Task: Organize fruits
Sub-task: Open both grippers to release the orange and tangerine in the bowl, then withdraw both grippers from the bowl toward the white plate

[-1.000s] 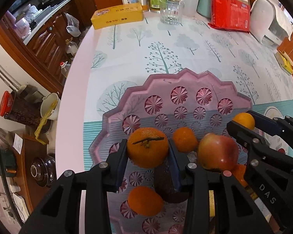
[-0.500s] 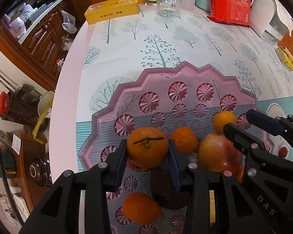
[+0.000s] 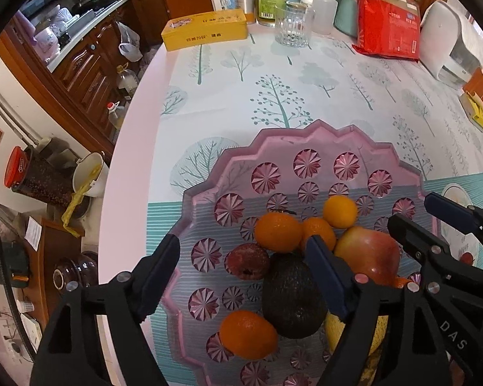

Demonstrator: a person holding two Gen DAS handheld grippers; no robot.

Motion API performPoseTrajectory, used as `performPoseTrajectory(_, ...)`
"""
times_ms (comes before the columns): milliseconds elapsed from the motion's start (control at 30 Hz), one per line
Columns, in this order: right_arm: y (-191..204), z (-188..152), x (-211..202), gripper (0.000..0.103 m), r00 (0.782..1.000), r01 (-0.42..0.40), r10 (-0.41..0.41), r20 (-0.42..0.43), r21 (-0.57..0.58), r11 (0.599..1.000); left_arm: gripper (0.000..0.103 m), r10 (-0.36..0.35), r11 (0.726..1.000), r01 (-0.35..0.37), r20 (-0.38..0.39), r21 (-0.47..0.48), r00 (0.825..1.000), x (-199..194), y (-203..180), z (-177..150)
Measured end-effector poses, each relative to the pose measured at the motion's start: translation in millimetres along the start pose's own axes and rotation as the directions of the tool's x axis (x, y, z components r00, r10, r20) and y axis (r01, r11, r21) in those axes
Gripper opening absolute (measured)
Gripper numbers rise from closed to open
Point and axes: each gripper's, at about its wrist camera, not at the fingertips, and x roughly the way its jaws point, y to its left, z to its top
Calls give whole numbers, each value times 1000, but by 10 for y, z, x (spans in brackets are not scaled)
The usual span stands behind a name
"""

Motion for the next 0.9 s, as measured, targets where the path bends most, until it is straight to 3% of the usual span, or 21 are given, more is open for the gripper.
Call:
performPoseTrajectory(533, -25, -207, -307, 51, 999, 17, -19, 51, 23, 1000, 85, -25, 1000, 26, 29, -4, 999, -290, -22, -159)
performPoseTrajectory(900, -103, -401, -630, 51, 992, 48, -53, 116, 47, 998, 85, -26, 999, 22, 103, 38, 994, -679, -190, -249)
